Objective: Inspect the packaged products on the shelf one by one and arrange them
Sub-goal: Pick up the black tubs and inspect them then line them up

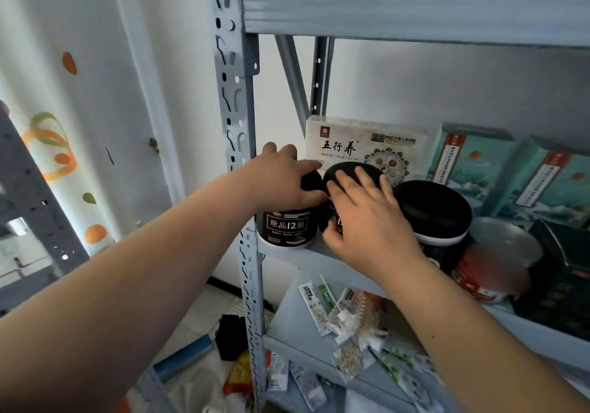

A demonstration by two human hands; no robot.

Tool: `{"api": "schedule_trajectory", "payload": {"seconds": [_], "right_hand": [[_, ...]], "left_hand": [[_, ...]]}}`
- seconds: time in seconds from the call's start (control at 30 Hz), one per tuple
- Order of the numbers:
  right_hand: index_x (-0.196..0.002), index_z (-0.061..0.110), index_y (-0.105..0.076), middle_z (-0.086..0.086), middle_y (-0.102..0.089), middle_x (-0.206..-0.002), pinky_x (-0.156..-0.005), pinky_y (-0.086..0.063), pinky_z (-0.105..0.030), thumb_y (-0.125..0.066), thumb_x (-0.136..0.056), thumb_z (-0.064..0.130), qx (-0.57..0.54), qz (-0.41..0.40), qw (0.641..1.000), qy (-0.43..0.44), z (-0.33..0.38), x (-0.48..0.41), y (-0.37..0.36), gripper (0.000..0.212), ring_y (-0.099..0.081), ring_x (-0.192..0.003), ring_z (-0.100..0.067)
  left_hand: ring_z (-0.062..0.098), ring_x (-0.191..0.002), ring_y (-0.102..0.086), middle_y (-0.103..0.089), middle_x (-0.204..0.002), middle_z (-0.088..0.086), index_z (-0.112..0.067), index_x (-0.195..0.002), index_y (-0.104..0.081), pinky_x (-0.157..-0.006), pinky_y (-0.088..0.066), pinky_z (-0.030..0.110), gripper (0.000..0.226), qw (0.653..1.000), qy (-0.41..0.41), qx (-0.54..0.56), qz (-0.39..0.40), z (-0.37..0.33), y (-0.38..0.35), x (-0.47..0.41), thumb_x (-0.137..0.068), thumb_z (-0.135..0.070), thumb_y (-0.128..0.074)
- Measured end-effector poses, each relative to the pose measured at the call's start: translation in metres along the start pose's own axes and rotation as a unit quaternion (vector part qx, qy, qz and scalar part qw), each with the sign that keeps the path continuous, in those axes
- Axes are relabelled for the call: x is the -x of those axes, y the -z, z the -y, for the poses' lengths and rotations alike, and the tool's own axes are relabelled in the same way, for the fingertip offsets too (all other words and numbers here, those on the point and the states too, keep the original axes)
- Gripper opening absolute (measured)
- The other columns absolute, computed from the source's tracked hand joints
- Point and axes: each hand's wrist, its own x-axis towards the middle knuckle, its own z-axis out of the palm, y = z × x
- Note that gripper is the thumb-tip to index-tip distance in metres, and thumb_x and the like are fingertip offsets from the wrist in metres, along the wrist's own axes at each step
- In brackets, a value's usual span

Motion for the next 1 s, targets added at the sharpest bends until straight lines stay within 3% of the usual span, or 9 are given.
{"api": "schedule_trajectory", "payload": {"seconds": [0.23,0.37,0.43,0.53,0.63,0.73,0.8,0.9,1.0], "right_hand": [[-0.161,0.014,-0.029,-0.005,-0.021,-0.17,-0.126,0.004,-0.05,-0.05,-0.096,0.034,-0.016,0.004,1.0,0.007,0.001,0.0,0.001,0.071,-0.004,-0.159,-0.03],[-0.144,0.006,-0.055,-0.014,-0.044,-0.158,-0.127,-0.018,-0.051,-0.052,-0.09,0.035,-0.084,-0.098,0.991,0.036,0.0,0.008,-0.007,0.062,-0.018,-0.156,-0.034],[-0.142,0.008,-0.058,-0.008,-0.048,-0.154,-0.126,-0.02,-0.035,-0.051,-0.091,0.04,-0.181,-0.155,0.971,0.032,0.003,0.017,-0.01,0.06,-0.023,-0.155,-0.023],[-0.149,0.023,-0.05,0.016,-0.04,-0.153,-0.118,-0.015,-0.011,-0.055,-0.088,0.05,-0.343,-0.124,0.931,-0.007,0.016,0.034,-0.014,0.066,-0.023,-0.151,0.001],[-0.147,0.049,-0.038,0.033,-0.04,-0.147,-0.112,-0.031,-0.013,-0.073,-0.082,0.051,-0.515,-0.059,0.854,-0.043,0.031,0.046,-0.028,0.074,-0.034,-0.142,0.011],[-0.142,0.057,-0.035,0.04,-0.055,-0.132,-0.099,-0.049,-0.018,-0.085,-0.076,0.036,-0.67,0.001,0.739,-0.063,0.046,0.051,-0.045,0.086,-0.052,-0.129,0.01],[-0.145,0.049,-0.037,0.027,-0.062,-0.134,-0.101,-0.053,-0.031,-0.087,-0.072,0.03,-0.727,-0.003,0.683,-0.074,0.055,0.053,-0.053,0.091,-0.059,-0.129,-0.003],[-0.148,0.039,-0.044,0.001,-0.065,-0.139,-0.108,-0.049,-0.05,-0.083,-0.07,0.029,-0.792,-0.032,0.601,-0.1,0.066,0.053,-0.062,0.089,-0.061,-0.131,-0.023],[-0.147,0.025,-0.05,-0.009,-0.066,-0.135,-0.105,-0.047,-0.05,-0.087,-0.07,0.039,-0.829,-0.043,0.545,-0.117,0.07,0.052,-0.061,0.086,-0.06,-0.128,-0.031]], "left_hand": [[0.032,-0.132,-0.043,-0.043,-0.146,-0.005,-0.05,-0.151,-0.032,-0.106,-0.044,0.047,0.085,0.998,0.005,0.06,-0.007,-0.011,0.0,0.02,-0.075,-0.07,-0.066],[0.025,-0.126,-0.051,-0.043,-0.141,-0.008,-0.047,-0.139,-0.046,-0.099,-0.048,0.041,0.075,0.992,0.016,0.113,-0.06,-0.012,-0.005,0.03,-0.07,-0.063,-0.072],[0.019,-0.12,-0.055,-0.042,-0.136,-0.012,-0.047,-0.129,-0.049,-0.095,-0.051,0.039,0.069,0.982,0.026,0.169,-0.078,-0.008,-0.003,0.039,-0.066,-0.06,-0.075],[0.003,-0.108,-0.058,-0.043,-0.124,-0.017,-0.047,-0.118,-0.054,-0.086,-0.055,0.031,0.058,0.956,0.033,0.271,-0.107,-0.003,0.007,0.058,-0.066,-0.052,-0.082],[-0.015,-0.098,-0.06,-0.046,-0.117,-0.021,-0.048,-0.109,-0.06,-0.077,-0.054,0.022,0.052,0.917,0.025,0.381,-0.116,0.001,0.016,0.078,-0.063,-0.048,-0.085],[0.006,-0.105,-0.066,-0.052,-0.119,-0.018,-0.052,-0.104,-0.062,-0.083,-0.06,0.035,0.053,0.902,0.028,0.416,-0.115,0.002,0.02,0.092,-0.055,-0.054,-0.079],[0.006,-0.098,-0.069,-0.058,-0.121,-0.014,-0.05,-0.105,-0.062,-0.081,-0.06,0.035,0.051,0.884,0.034,0.449,-0.126,0.001,0.016,0.097,-0.058,-0.051,-0.08],[0.007,-0.101,-0.07,-0.066,-0.122,-0.013,-0.042,-0.114,-0.065,-0.08,-0.058,0.031,0.045,0.791,0.071,0.575,-0.195,0.002,-0.003,0.104,-0.071,-0.046,-0.076],[0.019,-0.11,-0.069,-0.068,-0.125,0.0,-0.029,-0.125,-0.064,-0.1,-0.054,0.05,0.051,0.699,0.108,0.679,-0.196,0.007,-0.035,0.109,-0.078,-0.046,-0.069]]}}
